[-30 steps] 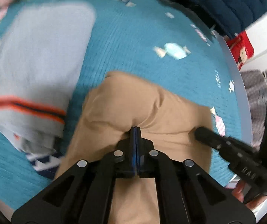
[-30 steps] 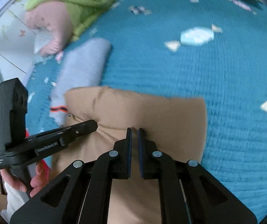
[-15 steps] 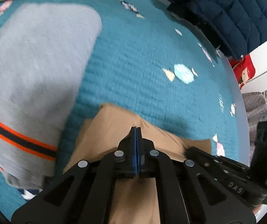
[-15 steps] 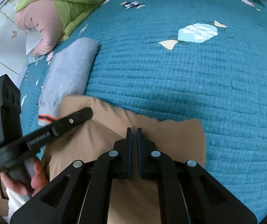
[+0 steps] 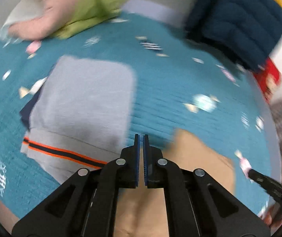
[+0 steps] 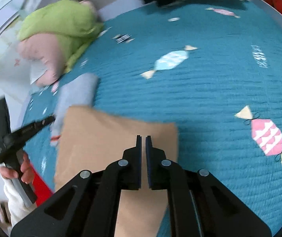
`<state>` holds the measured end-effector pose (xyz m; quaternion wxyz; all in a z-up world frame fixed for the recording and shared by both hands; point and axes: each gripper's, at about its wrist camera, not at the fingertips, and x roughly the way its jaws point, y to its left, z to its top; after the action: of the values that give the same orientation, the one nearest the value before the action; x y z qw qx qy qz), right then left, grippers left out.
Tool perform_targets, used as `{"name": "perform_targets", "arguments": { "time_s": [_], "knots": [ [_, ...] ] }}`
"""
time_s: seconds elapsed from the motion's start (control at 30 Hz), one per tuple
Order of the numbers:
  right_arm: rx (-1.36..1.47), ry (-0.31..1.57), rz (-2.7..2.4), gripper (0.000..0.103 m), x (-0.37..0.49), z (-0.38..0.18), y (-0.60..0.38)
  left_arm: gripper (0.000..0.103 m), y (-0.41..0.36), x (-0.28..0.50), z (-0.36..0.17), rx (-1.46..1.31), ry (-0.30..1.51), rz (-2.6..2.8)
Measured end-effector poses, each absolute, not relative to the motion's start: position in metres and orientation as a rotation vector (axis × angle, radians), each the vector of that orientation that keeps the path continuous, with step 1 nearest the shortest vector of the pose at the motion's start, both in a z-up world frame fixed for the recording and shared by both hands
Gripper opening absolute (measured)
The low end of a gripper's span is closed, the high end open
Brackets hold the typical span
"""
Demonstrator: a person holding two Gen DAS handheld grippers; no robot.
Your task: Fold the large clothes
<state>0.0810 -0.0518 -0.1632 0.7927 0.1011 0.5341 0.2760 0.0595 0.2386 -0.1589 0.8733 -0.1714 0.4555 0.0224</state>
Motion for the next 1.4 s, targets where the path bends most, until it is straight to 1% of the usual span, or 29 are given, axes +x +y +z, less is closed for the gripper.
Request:
{"name": "perform_targets", "arguments": {
  "time_s": [0.1,0.17,0.23,0.27,0.3,0.43,0.6,0.77,0.87,1.03,1.3,1.4],
  "knots": [
    [0.184,1.203,0.667,0.006,0.070,-0.177,-0.027,0.004,0.208,0.044,-0.162,-0.368,0.999,-0.089],
    [0.110,1.235,0.625,0.006,0.070,-0.199,-0.009,0.004,0.193,0.039,-0.189,-0.350,1.074,-0.131],
    [0.158,1.264,0.634,0.005,0.068,-0.209,-0.007,0.003,0.190,0.035,-0.226,-0.299,1.166,-0.047],
    [0.170,1.275,0.661,0.005,0.063,-0.206,-0.008,0.003,0.193,0.030,-0.235,-0.323,1.182,-0.042],
    [0.163,1.279,0.679,0.004,0.057,-0.201,-0.010,0.003,0.199,0.020,-0.235,-0.357,1.174,-0.048],
    [0.126,1.307,0.698,0.005,0.025,-0.196,-0.018,0.004,0.206,-0.009,-0.222,-0.342,1.170,-0.033],
    [0.109,1.373,0.722,0.005,-0.008,-0.206,-0.018,0.005,0.183,-0.038,-0.204,-0.280,1.183,-0.092],
    [0.102,1.430,0.769,0.005,-0.027,-0.214,-0.015,0.005,0.161,-0.065,-0.216,-0.228,1.248,-0.126],
    [0.100,1.481,0.779,0.005,-0.035,-0.223,-0.017,0.005,0.163,-0.081,-0.227,-0.233,1.285,-0.096],
    [0.104,1.527,0.799,0.005,-0.044,-0.228,-0.026,0.005,0.168,-0.098,-0.230,-0.222,1.301,-0.053],
    [0.125,1.548,0.796,0.005,-0.044,-0.222,-0.048,0.006,0.173,-0.108,-0.217,-0.151,1.312,-0.011],
    [0.138,1.544,0.773,0.006,-0.040,-0.218,-0.058,0.006,0.174,-0.111,-0.211,-0.115,1.312,0.009]
  ]
}}
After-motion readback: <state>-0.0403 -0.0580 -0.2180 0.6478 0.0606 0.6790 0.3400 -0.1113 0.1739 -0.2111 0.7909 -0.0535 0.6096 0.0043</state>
